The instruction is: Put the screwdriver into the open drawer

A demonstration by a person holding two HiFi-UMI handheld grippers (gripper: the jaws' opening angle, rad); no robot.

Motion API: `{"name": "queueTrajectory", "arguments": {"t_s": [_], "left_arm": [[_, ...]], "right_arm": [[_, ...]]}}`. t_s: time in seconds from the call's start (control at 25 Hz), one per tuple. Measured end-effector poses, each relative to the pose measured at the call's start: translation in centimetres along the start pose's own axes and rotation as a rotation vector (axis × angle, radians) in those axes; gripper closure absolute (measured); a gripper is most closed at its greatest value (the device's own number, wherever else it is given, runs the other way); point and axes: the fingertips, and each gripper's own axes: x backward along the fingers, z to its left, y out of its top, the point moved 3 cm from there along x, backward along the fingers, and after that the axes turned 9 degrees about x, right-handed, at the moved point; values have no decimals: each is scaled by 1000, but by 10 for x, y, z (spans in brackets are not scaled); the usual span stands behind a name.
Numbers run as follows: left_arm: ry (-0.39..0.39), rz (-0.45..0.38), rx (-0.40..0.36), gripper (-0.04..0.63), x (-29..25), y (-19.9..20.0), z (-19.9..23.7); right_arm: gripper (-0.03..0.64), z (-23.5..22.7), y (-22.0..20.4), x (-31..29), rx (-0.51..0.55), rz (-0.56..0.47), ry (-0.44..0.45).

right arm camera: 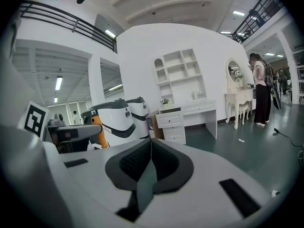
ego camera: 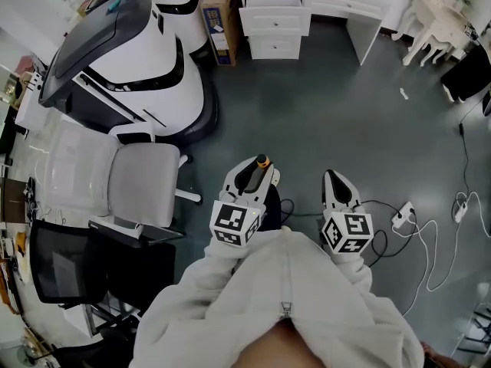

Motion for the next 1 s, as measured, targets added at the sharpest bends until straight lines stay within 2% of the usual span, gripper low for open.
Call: {"name": "queueTrajectory", "arguments": {"t_s": [0.36,1.0], "left_arm": [[11,-5,4,474,-59,28,45],[-14,4,-1,474,-155,76,112]], "right_arm": [[583,-17,32,-73,18,11,21],[583,-50,85,-177,17,24,-12]]}}
